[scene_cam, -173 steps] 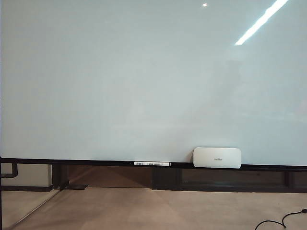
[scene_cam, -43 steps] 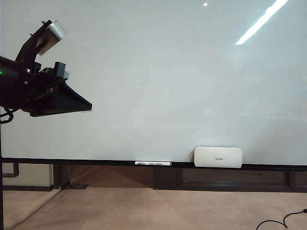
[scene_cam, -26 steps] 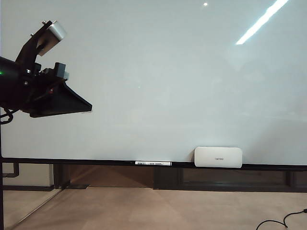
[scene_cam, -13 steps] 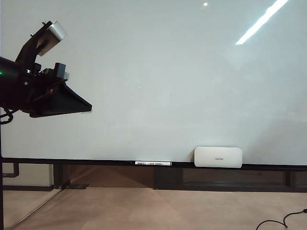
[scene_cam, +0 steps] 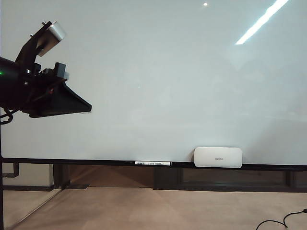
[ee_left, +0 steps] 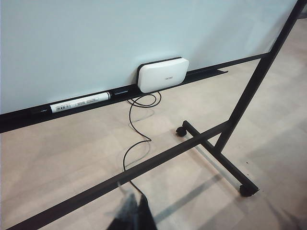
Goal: Reach to the right to find the marker pen, pick it up, and write the number 18 on the whiteboard.
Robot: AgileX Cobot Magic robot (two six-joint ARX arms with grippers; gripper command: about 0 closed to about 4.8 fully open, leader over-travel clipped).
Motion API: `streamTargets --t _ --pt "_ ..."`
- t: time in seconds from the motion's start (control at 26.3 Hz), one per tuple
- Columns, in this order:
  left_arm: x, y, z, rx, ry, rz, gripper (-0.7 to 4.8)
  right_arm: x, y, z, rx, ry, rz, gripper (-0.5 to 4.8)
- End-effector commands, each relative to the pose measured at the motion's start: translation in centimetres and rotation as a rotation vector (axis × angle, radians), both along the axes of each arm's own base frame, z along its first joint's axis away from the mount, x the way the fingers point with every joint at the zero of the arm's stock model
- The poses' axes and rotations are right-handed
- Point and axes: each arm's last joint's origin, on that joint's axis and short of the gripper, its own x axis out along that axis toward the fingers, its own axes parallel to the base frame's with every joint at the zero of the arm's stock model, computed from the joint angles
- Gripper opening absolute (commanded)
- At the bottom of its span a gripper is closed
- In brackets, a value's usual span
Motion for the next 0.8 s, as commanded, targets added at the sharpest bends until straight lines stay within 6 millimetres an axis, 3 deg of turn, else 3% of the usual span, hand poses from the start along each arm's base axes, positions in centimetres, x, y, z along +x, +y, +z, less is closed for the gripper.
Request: streamTargets --t 0.04,0.8 --pt "0.1 0.0 0.2 -0.007 -0.013 -0.001 -0.05 0.1 -0.2 0.9 0.001 -0.024 0.004 2.35" --pt "0.1 0.0 0.1 0.017 -0.018 0.016 -0.05 1.6 0.4 1.9 -0.006 -0.028 0.035 2.3"
